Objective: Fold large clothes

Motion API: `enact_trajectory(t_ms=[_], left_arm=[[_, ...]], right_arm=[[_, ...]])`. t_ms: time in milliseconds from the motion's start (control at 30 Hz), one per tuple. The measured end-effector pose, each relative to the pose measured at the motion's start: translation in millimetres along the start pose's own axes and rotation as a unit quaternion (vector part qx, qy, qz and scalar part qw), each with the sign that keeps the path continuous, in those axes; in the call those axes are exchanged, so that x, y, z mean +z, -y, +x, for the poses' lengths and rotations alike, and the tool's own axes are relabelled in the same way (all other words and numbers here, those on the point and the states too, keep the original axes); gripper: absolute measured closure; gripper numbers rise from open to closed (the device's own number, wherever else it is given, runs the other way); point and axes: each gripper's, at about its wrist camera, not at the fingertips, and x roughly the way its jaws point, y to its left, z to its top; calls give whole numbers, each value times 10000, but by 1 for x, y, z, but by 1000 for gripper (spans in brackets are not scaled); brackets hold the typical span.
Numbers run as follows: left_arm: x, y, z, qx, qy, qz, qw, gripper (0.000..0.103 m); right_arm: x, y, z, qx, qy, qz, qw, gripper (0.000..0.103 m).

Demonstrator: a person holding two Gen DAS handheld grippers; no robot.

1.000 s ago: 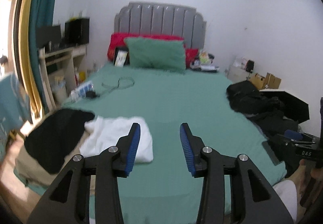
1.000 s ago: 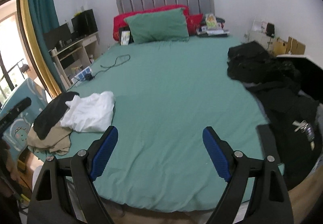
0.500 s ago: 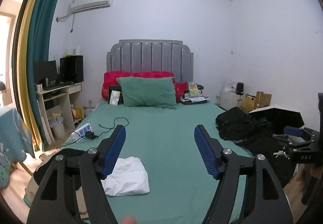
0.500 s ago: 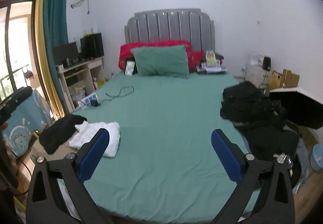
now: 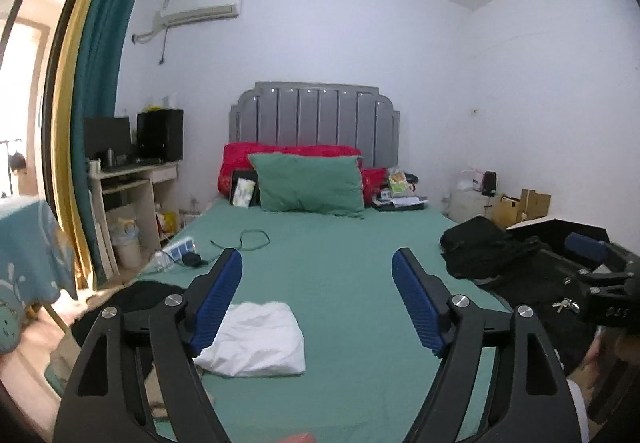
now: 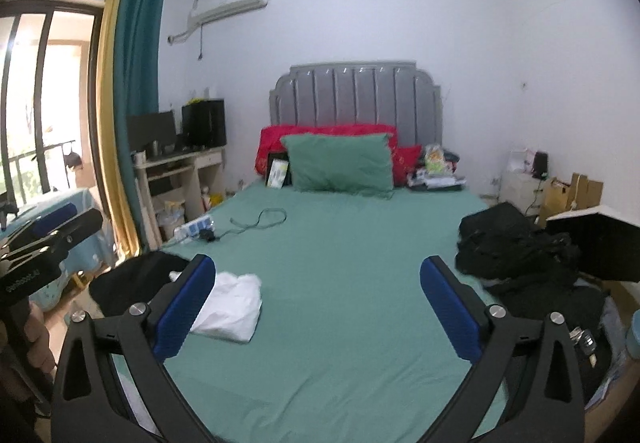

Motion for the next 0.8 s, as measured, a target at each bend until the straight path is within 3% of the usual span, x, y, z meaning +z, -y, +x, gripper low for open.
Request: enact_trajectory(t_ms=[100,333,800], left_arm=[[-6,-5,4,-88,-137,-191,9997,23],[-16,-13,12,89,-326,-319,9989,23],[-17,-17,10,93,-370,-432,9983,23]], right_arm=[[-8,-1,9,53,-140,35,9999,2],[-15,1,18,71,-283,28,9996,2],[-16,-4,13,107,-285,-25,9995,2]])
